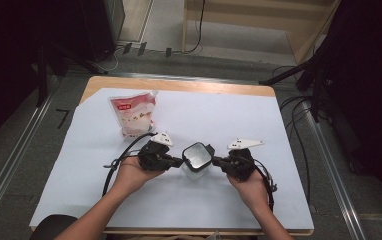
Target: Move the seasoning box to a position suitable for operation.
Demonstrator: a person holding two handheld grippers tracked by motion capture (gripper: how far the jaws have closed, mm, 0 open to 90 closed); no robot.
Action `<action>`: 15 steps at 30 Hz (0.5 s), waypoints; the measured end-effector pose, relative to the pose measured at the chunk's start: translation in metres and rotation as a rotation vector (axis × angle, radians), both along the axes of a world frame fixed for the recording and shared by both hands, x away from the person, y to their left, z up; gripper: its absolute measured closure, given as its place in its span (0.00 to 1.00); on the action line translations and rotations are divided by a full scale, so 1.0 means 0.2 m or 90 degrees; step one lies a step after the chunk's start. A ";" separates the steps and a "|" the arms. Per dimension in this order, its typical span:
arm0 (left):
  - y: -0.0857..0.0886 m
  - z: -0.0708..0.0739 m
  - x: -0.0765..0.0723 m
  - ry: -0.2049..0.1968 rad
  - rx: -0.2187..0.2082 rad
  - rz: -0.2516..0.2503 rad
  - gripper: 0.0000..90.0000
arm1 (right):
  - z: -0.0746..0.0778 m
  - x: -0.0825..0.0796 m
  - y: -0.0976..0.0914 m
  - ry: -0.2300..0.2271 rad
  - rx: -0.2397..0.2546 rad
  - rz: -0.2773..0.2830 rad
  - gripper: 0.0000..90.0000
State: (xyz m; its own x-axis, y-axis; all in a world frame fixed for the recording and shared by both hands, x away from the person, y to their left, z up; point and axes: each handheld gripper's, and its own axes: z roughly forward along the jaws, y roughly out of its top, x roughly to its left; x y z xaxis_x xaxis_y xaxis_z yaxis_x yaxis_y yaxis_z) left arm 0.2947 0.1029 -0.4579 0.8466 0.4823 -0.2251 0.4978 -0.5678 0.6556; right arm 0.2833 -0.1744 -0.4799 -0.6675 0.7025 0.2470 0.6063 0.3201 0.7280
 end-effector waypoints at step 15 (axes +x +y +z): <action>0.05 0.00 0.03 -0.012 0.009 0.019 1.00 | -0.01 -0.04 0.07 0.015 -0.007 0.032 1.00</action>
State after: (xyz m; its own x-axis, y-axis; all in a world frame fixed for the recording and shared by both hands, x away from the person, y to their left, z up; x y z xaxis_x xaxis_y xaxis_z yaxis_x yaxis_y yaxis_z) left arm 0.3012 0.1133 -0.4571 0.8353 0.5111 -0.2025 0.5031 -0.5623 0.6563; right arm 0.2753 -0.1611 -0.4814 -0.6960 0.6712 0.2550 0.6061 0.3588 0.7098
